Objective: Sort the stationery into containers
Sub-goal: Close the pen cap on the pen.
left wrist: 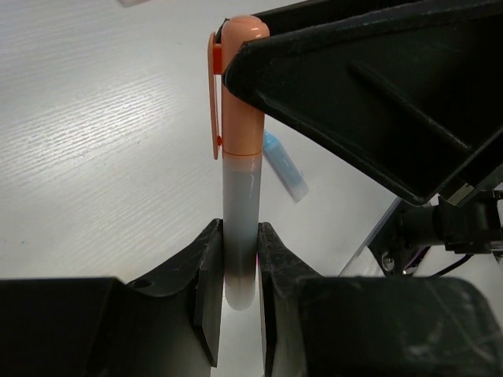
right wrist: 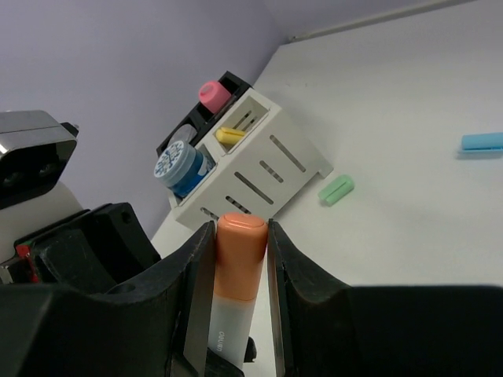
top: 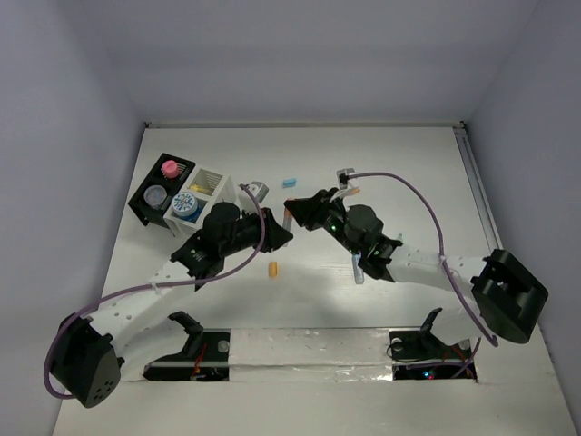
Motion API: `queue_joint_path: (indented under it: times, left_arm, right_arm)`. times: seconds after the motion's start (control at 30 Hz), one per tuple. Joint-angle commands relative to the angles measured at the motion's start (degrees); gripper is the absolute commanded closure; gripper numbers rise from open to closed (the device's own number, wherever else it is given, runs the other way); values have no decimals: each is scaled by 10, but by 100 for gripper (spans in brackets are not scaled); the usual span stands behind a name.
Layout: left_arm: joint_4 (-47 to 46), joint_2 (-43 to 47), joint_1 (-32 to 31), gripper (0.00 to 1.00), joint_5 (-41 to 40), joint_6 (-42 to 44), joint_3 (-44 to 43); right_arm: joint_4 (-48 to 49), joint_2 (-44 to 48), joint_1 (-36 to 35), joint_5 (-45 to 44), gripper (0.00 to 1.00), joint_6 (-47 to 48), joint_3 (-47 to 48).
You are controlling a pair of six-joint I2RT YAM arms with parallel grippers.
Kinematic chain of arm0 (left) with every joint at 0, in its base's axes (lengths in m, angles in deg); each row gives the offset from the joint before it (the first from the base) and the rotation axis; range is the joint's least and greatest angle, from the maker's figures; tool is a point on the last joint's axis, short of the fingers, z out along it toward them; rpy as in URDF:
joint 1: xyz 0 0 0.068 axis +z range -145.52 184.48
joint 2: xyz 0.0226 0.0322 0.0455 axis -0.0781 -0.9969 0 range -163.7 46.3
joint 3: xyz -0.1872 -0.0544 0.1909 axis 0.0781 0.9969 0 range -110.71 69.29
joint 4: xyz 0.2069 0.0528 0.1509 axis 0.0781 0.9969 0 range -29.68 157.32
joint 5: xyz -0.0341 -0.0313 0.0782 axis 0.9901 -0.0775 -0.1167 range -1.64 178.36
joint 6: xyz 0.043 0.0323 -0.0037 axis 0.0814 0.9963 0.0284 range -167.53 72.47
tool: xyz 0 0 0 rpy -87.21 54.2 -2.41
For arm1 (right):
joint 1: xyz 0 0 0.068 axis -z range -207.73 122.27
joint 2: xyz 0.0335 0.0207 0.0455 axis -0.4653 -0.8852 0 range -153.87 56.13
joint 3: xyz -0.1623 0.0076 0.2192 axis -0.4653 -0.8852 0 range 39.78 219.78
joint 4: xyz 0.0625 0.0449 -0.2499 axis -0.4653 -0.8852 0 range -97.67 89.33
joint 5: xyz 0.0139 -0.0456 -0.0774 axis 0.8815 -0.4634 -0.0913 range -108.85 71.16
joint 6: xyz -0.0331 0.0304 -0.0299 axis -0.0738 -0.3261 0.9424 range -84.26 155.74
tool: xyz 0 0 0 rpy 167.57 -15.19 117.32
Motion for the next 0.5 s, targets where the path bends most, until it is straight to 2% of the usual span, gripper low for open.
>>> queue_joint_path:
  times: [0.0,0.2,0.47]
  left_arm:
    - [-179,34,31,100,-137,9,-118]
    - [-150,58,31,100,-144,15,-160]
    - [-152,32,31,100,-169,18,-176]
  right_arm:
    - [-141,-4,-67,109,100,5,-58]
    - [-155,5,-96,81,100,17,-70]
    - [-147,-12,-127,90,100,8,-58]
